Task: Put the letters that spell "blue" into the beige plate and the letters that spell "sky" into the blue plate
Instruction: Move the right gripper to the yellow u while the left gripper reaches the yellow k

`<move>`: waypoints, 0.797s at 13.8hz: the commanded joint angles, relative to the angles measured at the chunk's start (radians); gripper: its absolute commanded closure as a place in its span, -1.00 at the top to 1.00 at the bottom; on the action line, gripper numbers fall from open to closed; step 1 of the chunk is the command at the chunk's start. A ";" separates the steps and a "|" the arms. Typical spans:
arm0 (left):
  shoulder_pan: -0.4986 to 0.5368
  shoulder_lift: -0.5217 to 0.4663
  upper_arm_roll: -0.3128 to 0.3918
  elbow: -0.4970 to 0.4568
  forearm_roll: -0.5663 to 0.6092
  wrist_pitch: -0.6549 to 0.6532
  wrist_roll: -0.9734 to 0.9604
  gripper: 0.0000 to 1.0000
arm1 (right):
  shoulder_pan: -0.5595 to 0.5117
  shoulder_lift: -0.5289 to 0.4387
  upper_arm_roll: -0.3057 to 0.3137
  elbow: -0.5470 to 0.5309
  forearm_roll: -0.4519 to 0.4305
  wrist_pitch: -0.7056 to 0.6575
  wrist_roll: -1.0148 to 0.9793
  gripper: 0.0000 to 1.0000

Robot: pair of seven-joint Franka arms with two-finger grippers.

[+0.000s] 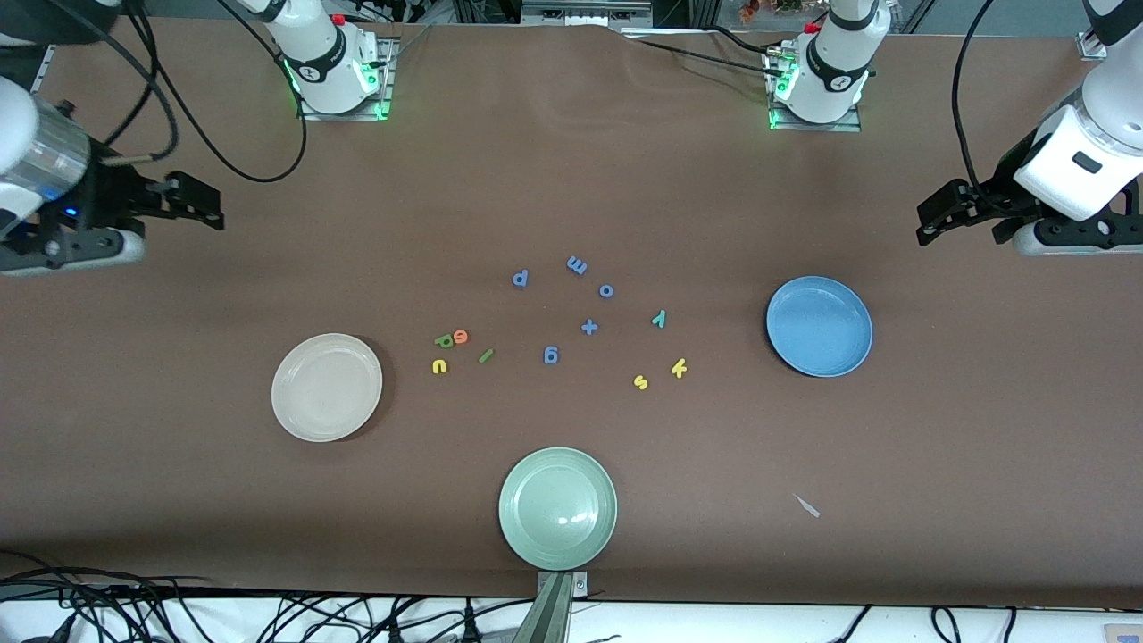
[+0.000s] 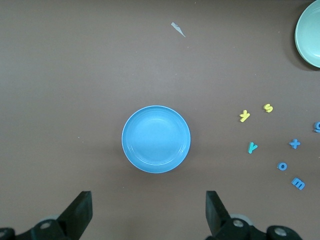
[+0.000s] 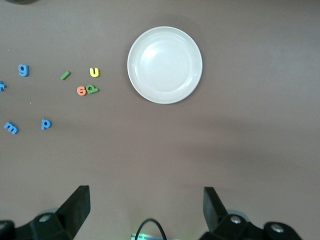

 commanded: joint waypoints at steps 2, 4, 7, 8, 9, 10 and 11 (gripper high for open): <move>0.002 0.019 -0.003 0.037 0.013 -0.017 0.015 1.00 | 0.042 -0.006 0.000 -0.139 0.010 0.149 0.072 1.00; -0.010 0.038 -0.006 0.037 0.012 -0.017 0.006 1.00 | 0.071 0.006 0.000 -0.228 0.010 0.278 0.104 1.00; -0.042 0.093 -0.016 0.040 0.013 -0.017 0.008 1.00 | 0.114 0.078 0.000 -0.286 0.008 0.434 0.149 1.00; -0.055 0.110 -0.019 0.040 0.015 -0.017 0.006 1.00 | 0.125 0.114 0.000 -0.286 0.008 0.473 0.161 1.00; -0.079 0.136 -0.021 0.051 0.018 -0.017 0.005 1.00 | 0.131 0.155 0.000 -0.288 0.008 0.525 0.172 1.00; -0.103 0.178 -0.022 0.066 0.027 -0.017 0.006 1.00 | 0.148 0.196 0.000 -0.286 0.008 0.577 0.186 1.00; -0.125 0.212 -0.023 0.069 0.027 -0.017 0.006 1.00 | 0.170 0.242 0.000 -0.286 0.008 0.637 0.216 1.00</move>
